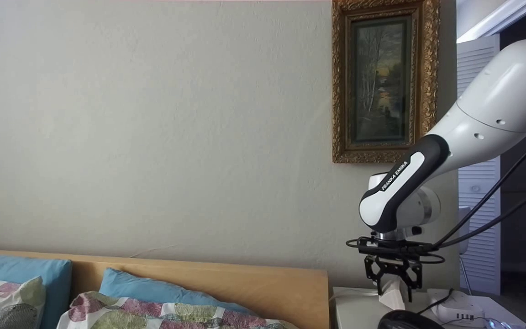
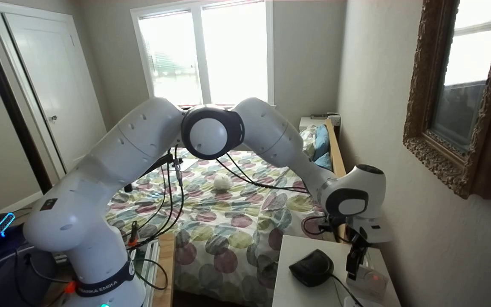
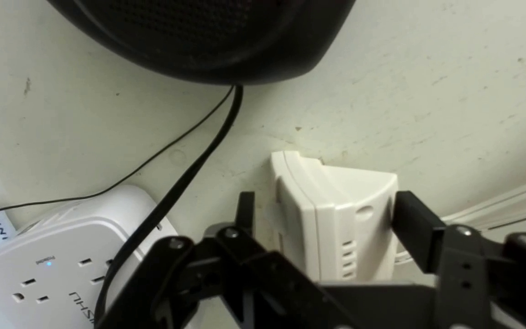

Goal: Press the button on the object on the side table

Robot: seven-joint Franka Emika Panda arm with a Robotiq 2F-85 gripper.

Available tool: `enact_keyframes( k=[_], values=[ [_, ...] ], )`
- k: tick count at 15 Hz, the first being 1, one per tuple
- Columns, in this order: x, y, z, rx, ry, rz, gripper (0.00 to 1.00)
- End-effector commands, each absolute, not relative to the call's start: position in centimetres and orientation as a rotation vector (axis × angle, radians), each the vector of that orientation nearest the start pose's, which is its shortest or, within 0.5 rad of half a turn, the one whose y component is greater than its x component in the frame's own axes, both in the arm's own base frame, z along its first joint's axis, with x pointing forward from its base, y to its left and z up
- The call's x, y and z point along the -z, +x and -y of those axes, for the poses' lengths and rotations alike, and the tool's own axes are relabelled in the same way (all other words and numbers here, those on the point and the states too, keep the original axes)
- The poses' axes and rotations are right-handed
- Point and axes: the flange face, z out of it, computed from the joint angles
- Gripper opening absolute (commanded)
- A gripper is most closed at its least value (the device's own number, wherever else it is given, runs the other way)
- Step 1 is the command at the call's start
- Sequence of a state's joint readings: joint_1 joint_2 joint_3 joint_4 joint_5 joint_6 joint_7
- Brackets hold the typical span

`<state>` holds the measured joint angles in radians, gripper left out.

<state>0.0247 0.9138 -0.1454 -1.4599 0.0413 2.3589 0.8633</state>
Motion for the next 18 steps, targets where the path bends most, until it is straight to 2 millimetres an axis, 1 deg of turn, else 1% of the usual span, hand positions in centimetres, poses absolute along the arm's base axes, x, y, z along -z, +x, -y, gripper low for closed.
enact_keyframes(
  k=[1, 5, 9, 10, 11, 12, 15, 18],
  values=[
    [-13.58, 71.46, 6.9, 0.029, -2.83, -1.467, 0.76],
    [-13.62, 71.46, 6.96, 0.029, -2.833, -1.441, 0.79],
    [-13.68, 71.42, 6.92, 0.014, -2.832, -1.382, 0.77],
    [-13.7, 71.43, 6.91, 0.012, -2.828, -1.369, 0.74],
    [-13.77, 71.49, 6.96, 0.022, -2.827, -1.354, 0.68],
    [-13.83, 71.53, 7.01, 0.027, -2.828, -1.343, 0.7],
    [-14.02, 71.62, 7.24, 0.039, -2.824, -1.321, 0.68],
    [-14.13, 71.65, 7.43, 0.048, -2.823, -1.301, 0.71]
  ],
)
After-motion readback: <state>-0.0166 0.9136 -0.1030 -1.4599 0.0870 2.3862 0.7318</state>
